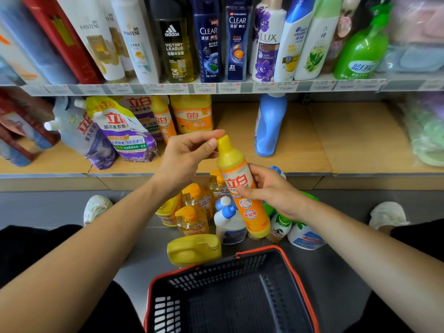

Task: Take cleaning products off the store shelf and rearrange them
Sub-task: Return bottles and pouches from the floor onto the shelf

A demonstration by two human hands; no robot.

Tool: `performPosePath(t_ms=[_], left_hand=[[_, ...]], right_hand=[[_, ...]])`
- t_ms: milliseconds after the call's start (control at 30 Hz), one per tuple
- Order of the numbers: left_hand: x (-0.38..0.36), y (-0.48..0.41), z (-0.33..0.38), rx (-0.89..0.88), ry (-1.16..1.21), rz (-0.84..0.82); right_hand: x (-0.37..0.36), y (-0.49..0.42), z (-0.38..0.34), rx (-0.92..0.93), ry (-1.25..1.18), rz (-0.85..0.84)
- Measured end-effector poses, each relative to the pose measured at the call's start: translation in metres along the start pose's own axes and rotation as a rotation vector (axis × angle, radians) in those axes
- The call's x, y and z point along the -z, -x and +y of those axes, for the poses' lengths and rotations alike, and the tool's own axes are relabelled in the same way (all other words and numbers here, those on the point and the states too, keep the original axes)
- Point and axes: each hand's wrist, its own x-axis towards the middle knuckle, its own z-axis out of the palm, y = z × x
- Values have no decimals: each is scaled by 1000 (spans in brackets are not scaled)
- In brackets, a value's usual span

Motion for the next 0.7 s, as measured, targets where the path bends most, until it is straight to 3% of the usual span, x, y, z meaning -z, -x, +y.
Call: performPosePath(t_ms=[200,333,500,700], left_hand=[[14,-7,9,99,32,-179],[28,-6,15,11,-253,-362],[28,1,14,-143,-479,-318],[19,8,8,-197,-589,-233]], right_hand=[[0,1,-2,147,192,123],[6,4,-2,218,410,272],[12,3,-3,306,759,362],[14,1,-2,345,924,405]])
